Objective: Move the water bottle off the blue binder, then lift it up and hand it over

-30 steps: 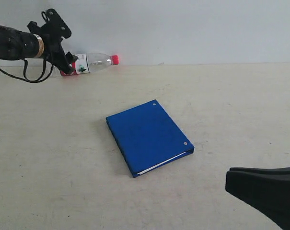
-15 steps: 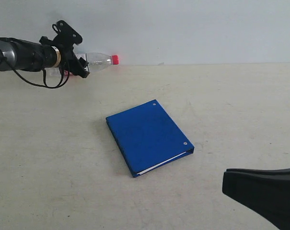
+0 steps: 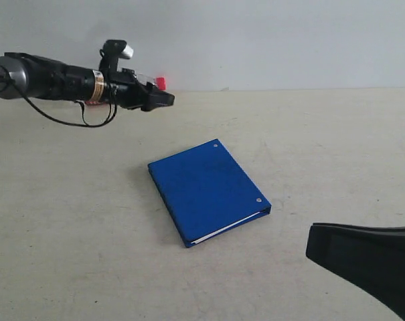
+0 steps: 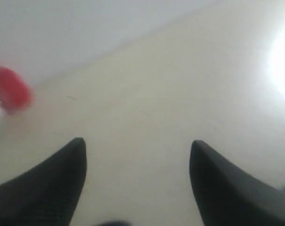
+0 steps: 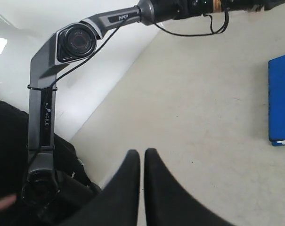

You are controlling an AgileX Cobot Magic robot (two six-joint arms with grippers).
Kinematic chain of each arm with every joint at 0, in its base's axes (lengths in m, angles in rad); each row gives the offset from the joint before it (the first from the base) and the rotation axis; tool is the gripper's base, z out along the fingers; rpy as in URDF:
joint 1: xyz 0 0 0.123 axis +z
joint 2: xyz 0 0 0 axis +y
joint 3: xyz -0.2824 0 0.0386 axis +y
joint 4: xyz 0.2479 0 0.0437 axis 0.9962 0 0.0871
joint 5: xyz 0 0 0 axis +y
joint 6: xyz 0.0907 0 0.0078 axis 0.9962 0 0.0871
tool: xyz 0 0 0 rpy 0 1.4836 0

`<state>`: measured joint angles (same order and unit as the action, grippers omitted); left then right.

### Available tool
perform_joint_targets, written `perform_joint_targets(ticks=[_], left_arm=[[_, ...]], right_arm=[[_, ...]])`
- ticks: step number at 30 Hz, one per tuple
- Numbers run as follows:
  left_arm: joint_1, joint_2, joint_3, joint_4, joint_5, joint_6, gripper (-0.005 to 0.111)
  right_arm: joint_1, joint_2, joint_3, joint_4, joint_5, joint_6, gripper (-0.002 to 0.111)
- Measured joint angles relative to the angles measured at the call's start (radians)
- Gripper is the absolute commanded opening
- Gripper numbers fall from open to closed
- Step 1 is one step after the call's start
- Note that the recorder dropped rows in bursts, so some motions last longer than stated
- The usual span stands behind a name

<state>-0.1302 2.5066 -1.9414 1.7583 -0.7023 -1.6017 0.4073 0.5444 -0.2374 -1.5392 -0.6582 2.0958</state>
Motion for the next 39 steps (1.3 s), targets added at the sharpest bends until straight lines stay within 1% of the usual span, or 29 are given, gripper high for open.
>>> perform_joint_targets(ticks=[4,5,6,10,11,12,13,14,15,16,17,18,19,20,21,22,23,24,25,27,29,31,34,36,39], left_arm=[[-0.03,-0.062,-0.016,0.0,0.463,-0.002,0.059],[-0.037,-0.065,-0.029,0.0,0.555,-0.002,0.058],[-0.044,-0.065,-0.041,0.0,0.605,-0.004,0.057],[-0.065,0.001,-0.127,-0.032,0.722,-0.025,0.046],[-0.067,0.026,-0.154,-0.054,0.741,-0.03,0.04],[-0.068,0.092,-0.203,-0.151,0.769,-0.039,0.038],[-0.068,0.115,-0.219,-0.202,0.78,-0.042,0.027],[-0.066,0.161,-0.245,-0.331,0.807,-0.038,0.02],[-0.066,0.165,-0.254,-0.372,0.818,-0.026,0.006],[-0.066,0.159,-0.262,-0.473,0.838,0.007,0.005],[-0.066,0.156,-0.262,-0.53,0.84,0.033,0.005],[-0.074,0.138,-0.232,-0.685,0.848,0.144,0.005],[-0.08,0.119,-0.204,-0.767,0.861,0.216,0.005],[-0.111,0.052,-0.138,-1.008,0.96,0.459,0.005],[-0.146,-0.01,-0.091,-1.187,1.084,0.695,0.005],[-0.176,-0.058,-0.06,-1.277,1.161,0.893,0.005],[-0.213,-0.097,-0.029,-1.332,1.201,1.051,0.005],[-0.24,-0.128,-0.02,-1.337,1.19,1.158,0.005],[-0.254,-0.158,-0.018,-1.324,1.118,1.224,0.005],[-0.243,-0.184,-0.036,-1.287,0.928,1.283,0.005],[-0.226,-0.185,-0.04,-1.298,0.839,1.347,0.004],[-0.216,-0.178,-0.031,-1.311,0.804,1.393,0.004],[-0.211,-0.148,-0.021,-1.315,0.8,1.424,0.004],[-0.211,-0.136,-0.013,-1.317,0.821,1.427,0.004],[-0.211,-0.134,-0.007,-1.319,0.886,1.441,0.004]], right_arm=[[0.0,0.0,0.0,0.0,-0.011,-0.002,0.0],[0.0,0.0,0.0,0.0,-0.011,-0.002,0.0],[0.0,0.0,0.0,0.0,-0.011,-0.002,0.0],[0.0,0.0,0.0,0.01,-0.011,-0.001,0.0],[0.0,0.0,0.0,0.028,-0.017,-0.001,0.0],[0.0,0.0,0.0,0.071,-0.034,0.0,0.0],[0.0,0.0,0.0,0.098,-0.048,0.0,0.0],[0.0,0.0,0.0,0.15,-0.084,0.002,0.0],[0.0,0.0,0.0,0.169,-0.096,0.002,0.0],[0.0,0.0,0.0,0.2,-0.118,0.002,0.0],[0.0,0.0,-0.002,0.207,-0.125,0.002,0.0],[0.0,0.0,-0.021,0.211,-0.128,-0.009,0.0],[0.0,0.0,-0.029,0.211,-0.128,-0.024,0.0],[0.0,0.0,-0.05,0.214,-0.128,-0.071,0.0],[0.0,0.0,-0.062,0.215,-0.125,-0.102,0.0],[0.0,0.0,-0.07,0.216,-0.117,-0.128,0.0],[0.0,0.0,-0.077,0.219,-0.105,-0.142,0.0],[0.0,0.0,-0.079,0.219,-0.093,-0.149,0.0],[0.0,0.0,-0.079,0.214,-0.073,-0.153,0.0],[0.0,0.0,-0.079,0.183,-0.041,-0.157,0.0],[0.0,0.0,-0.079,0.168,-0.039,-0.157,0.0],[0.0,0.0,-0.079,0.162,-0.059,-0.157,0.0],[0.0,0.0,-0.079,0.156,-0.107,-0.149,0.0],[0.0,0.0,-0.079,0.156,-0.136,-0.137,0.0],[0.0,0.0,-0.079,0.155,-0.169,-0.12,0.0]])
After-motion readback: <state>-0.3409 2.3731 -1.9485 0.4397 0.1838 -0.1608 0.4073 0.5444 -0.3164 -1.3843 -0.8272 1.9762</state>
